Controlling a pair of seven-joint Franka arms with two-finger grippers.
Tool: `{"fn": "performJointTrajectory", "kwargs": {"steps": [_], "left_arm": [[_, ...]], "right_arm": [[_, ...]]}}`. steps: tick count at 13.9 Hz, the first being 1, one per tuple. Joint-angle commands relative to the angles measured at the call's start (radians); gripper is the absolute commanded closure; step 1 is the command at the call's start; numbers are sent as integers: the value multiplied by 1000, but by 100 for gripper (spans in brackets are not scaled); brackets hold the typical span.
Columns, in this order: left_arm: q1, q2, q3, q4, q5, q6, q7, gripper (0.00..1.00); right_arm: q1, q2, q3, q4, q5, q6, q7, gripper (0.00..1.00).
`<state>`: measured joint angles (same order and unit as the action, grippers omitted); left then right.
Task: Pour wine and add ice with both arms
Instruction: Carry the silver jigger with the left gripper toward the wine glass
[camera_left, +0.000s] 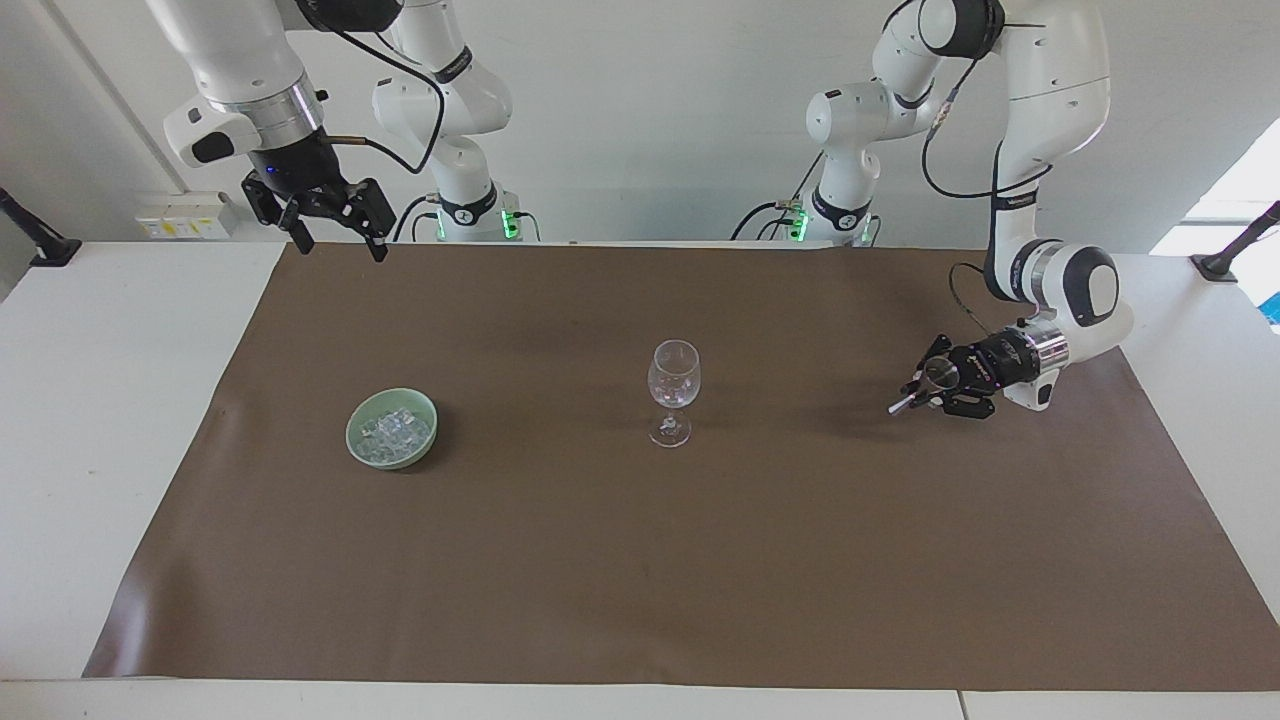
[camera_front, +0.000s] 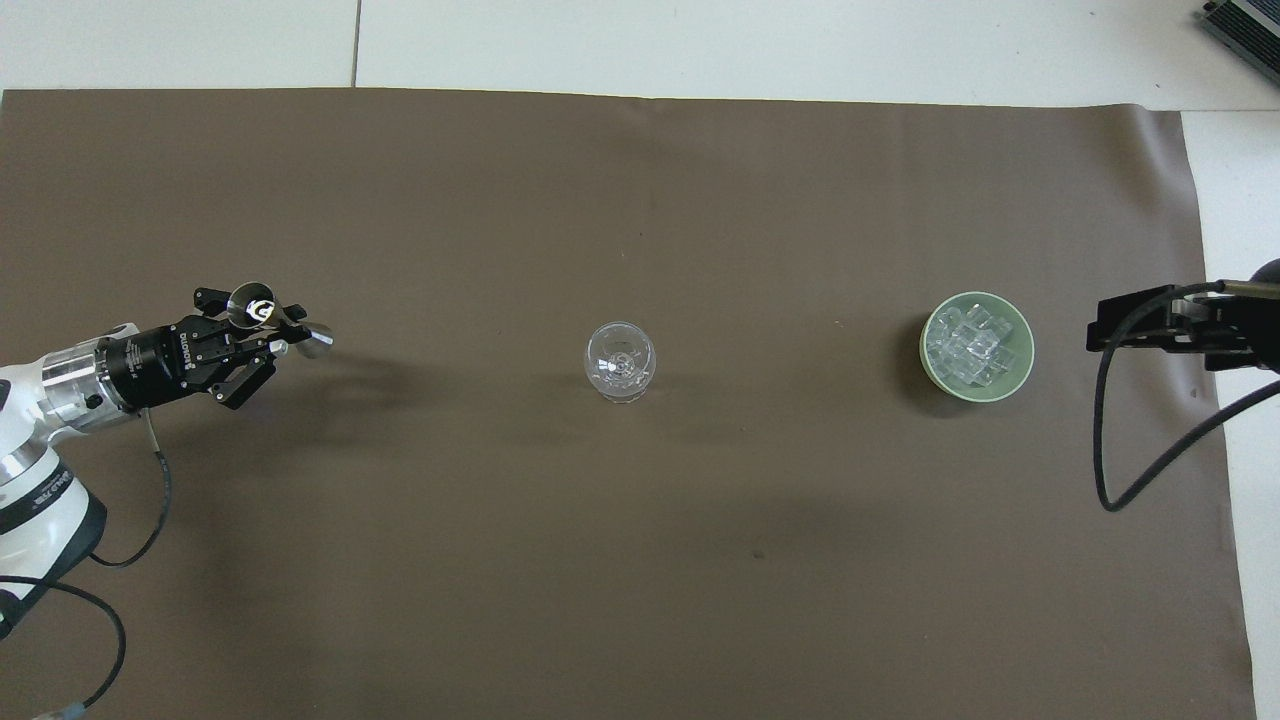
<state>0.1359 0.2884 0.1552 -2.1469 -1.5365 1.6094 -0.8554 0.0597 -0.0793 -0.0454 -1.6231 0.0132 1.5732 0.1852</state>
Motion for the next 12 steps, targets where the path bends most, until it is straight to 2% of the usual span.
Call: {"fn": "performJointTrajectory", "kwargs": {"steps": [1, 4, 9, 12], "left_arm": [[-64, -92, 9, -28, -10, 91, -98, 100], [-122, -146, 9, -27, -10, 161, -188, 100], [-166, -195, 0, -24, -10, 182, -189, 100], [-237, -233, 0, -22, -10, 233, -171, 100]], "right_arm": [[-5, -22, 4, -23, 2, -2, -18, 0], [-5, -22, 4, -23, 1, -2, -18, 0], [-5, -22, 4, -23, 2, -2, -18, 0], [-5, -22, 4, -23, 1, -2, -20, 0]]}}
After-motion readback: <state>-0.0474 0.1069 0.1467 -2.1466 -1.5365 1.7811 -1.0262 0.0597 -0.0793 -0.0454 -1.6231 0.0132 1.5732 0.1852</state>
